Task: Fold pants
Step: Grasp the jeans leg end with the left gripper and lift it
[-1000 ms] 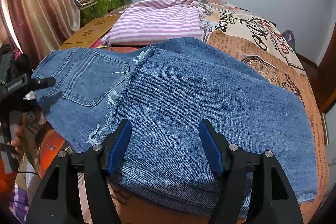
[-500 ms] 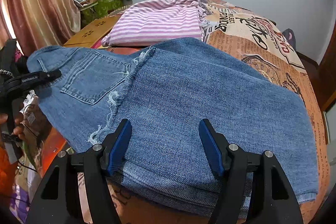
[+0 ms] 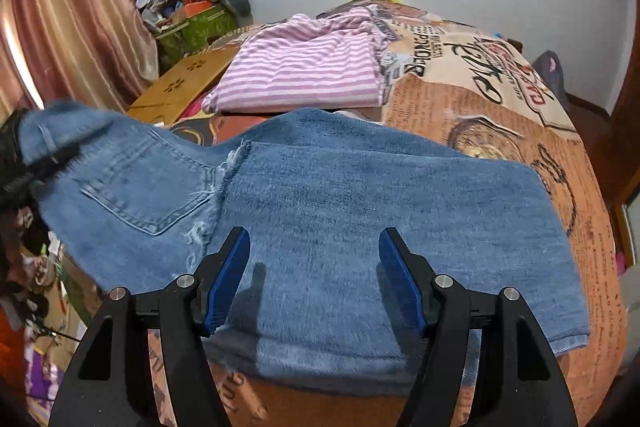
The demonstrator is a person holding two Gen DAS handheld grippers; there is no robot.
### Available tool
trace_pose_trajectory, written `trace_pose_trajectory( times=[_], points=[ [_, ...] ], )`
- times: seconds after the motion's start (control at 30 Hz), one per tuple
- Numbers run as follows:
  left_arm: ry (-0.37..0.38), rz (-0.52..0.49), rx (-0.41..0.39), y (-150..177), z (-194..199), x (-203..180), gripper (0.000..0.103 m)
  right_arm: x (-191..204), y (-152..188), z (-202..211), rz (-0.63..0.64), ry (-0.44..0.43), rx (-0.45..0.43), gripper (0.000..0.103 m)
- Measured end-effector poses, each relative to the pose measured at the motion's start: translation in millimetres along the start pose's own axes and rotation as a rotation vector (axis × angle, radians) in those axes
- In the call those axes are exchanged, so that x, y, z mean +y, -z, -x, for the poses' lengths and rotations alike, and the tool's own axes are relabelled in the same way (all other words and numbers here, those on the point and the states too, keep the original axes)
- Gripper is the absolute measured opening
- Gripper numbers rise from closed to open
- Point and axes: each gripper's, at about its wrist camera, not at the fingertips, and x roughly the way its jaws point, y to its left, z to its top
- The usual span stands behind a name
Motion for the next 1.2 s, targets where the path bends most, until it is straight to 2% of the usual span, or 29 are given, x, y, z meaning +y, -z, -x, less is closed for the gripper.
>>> trace_pose_trajectory(
  times=[0.13, 0.23, 0.33, 0.5, 0.6, 0.7, 0.83, 0.93, 1.0, 1.2],
  points=[
    [0.01, -0.063, -0.062, -12.9, 22.3, -22.1, 0.031, 8.9, 4.2, -26.5, 0.019, -0.036, 0.069, 0.066],
    [0.021, -0.129, -0.112, -23.7, 34.1, -47.4, 0.031, 17.7, 7.1, -31.5, 0.061, -0.002, 0.054, 0.068],
    [0.039, -0.188, -0.155, -32.5, 44.1, -72.9, 0.03, 14.6, 6.5, -30.0, 0.05, -0.021, 0.056, 0.068],
    [0.092, -0.254, -0.212, -47.6, 60.2, -112.2, 0.03, -5.6, 7.0, -11.2, -0.008, -0.078, 0.041, 0.064],
    [0.122, -0.291, -0.23, -52.0, 66.5, -136.1, 0.03, -33.1, 15.6, 15.3, -0.069, -0.049, -0.003, 0.065],
    [0.136, -0.321, -0.248, -54.2, 68.0, -160.7, 0.03, -58.4, 26.1, 33.7, -0.111, 0.015, -0.021, 0.065],
    [0.17, -0.349, -0.251, -55.6, 66.3, -192.8, 0.028, -71.8, 42.6, 44.7, -0.084, 0.126, -0.02, 0.065],
    [0.197, -0.362, -0.238, -56.2, 63.1, -217.4, 0.027, -68.3, 52.9, 31.1, -0.06, 0.101, 0.023, 0.068],
    [0.206, -0.381, -0.231, -55.3, 60.4, -233.9, 0.027, -65.0, 55.1, 30.1, -0.042, 0.113, -0.005, 0.068],
    [0.253, -0.432, -0.191, -52.9, 48.1, -279.8, 0.026, -70.3, 55.5, 31.9, -0.054, 0.062, -0.012, 0.069]
  ],
)
